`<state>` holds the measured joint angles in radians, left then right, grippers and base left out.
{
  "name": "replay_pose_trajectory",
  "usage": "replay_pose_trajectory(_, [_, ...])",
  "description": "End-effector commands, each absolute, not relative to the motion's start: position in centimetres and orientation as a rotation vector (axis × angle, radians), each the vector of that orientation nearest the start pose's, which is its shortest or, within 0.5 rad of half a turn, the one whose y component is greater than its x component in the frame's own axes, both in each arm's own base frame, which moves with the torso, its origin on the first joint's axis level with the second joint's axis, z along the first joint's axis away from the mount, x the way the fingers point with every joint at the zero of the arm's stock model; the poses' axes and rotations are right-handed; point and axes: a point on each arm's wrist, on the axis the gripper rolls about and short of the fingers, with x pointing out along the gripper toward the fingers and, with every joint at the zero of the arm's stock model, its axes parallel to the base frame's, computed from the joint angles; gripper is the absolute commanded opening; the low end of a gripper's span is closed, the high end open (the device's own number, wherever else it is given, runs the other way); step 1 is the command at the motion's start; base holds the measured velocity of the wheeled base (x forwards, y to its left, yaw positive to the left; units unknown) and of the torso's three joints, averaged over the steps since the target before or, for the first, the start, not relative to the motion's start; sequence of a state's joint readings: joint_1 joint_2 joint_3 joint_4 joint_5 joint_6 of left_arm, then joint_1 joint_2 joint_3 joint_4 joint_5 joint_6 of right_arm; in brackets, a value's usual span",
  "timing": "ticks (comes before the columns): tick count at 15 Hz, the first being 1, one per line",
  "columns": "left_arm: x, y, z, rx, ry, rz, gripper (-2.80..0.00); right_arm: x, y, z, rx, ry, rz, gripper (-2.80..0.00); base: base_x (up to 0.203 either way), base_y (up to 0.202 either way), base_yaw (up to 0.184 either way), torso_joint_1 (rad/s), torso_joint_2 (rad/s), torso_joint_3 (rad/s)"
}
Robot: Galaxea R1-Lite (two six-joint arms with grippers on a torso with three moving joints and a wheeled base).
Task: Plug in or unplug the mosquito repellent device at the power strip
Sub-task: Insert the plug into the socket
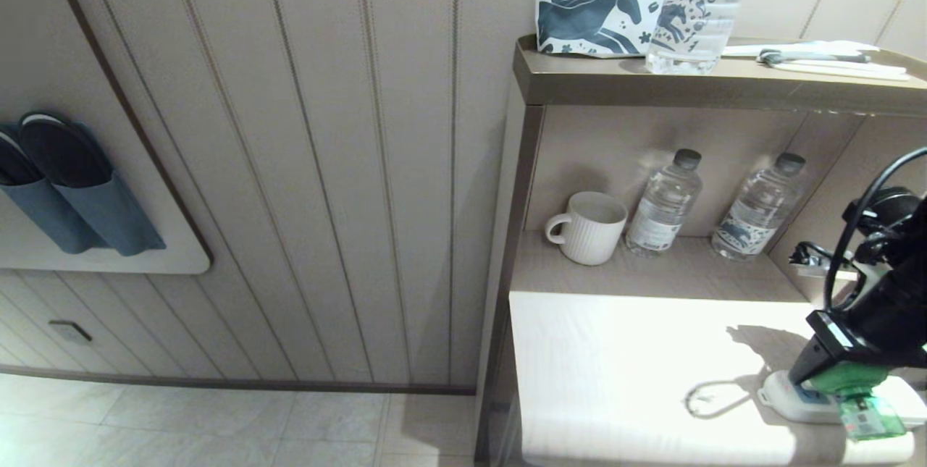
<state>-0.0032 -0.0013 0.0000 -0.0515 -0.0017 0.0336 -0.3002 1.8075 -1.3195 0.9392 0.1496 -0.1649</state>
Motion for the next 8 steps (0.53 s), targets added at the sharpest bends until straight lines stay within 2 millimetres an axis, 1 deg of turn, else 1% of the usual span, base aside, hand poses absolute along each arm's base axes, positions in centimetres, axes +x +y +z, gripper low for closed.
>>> replay_pose_trajectory(1, [-2.3,0.0,8.1,0.034,-0.052,-0.004,-2.8,27.1,-7.9,17.0,0.186,1.413,-0.002,-2.8,0.0,0.0,0.0,0.0,0.0,0.0])
replay_pose_trajectory(8, [-2.3,0.0,8.1,0.035,-0.052,-0.004,-2.8,29.1,-7.7,16.7,0.241,1.553,-0.001,-2.8,0.0,0.0,0.0,0.0,0.0,0.0])
